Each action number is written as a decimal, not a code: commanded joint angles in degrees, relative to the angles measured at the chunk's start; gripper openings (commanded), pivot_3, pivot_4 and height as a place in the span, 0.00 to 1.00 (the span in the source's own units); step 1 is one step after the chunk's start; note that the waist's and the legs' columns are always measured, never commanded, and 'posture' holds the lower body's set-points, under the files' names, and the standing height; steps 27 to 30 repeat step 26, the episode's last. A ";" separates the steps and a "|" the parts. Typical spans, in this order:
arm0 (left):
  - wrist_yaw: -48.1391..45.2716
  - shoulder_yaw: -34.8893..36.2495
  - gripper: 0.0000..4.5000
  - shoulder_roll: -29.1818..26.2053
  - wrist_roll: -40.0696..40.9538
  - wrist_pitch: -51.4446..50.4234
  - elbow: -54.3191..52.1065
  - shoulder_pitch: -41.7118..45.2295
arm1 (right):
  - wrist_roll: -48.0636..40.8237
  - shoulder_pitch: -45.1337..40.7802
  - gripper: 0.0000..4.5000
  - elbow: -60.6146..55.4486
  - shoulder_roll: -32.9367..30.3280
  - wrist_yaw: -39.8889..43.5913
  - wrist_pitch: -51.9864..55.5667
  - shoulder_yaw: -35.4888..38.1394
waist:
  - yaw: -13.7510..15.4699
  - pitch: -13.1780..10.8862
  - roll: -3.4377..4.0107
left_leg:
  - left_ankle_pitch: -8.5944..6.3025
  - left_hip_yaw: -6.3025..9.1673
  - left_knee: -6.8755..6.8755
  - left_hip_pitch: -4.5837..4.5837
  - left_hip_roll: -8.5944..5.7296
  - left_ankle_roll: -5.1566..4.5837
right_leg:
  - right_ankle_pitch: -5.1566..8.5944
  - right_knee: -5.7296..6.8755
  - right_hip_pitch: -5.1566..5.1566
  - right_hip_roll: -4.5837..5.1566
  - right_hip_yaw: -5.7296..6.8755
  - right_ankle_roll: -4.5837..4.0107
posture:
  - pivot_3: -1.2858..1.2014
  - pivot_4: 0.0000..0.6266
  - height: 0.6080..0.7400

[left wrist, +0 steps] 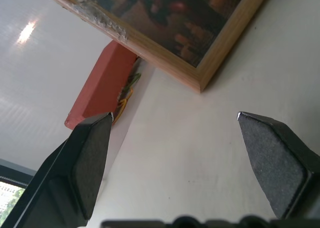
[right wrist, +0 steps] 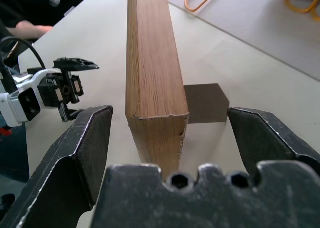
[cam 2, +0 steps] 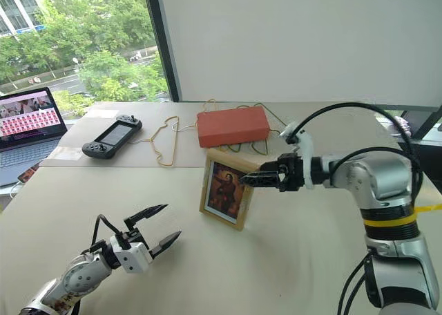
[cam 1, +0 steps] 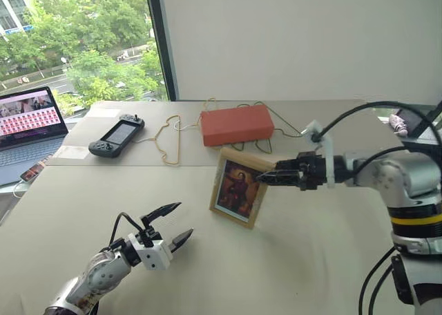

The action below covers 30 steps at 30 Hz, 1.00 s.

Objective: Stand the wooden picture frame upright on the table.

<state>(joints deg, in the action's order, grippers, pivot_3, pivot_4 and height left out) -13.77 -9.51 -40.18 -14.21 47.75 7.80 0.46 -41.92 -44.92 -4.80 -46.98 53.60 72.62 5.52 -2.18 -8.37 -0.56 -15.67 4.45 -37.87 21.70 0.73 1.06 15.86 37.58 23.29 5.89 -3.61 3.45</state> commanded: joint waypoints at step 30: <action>7.90 13.92 0.95 22.94 35.43 -63.40 -20.17 1.81 | 40.08 50.56 0.96 -21.39 37.86 -57.77 -49.78 -0.46 | -0.47 0.00 -0.19 | 0.21 -0.02 0.07 -0.40 0.06 0.37 | 0.00 -0.06 -0.19 -0.23 -0.29 -0.03 | 0.52 0.24 1.00</action>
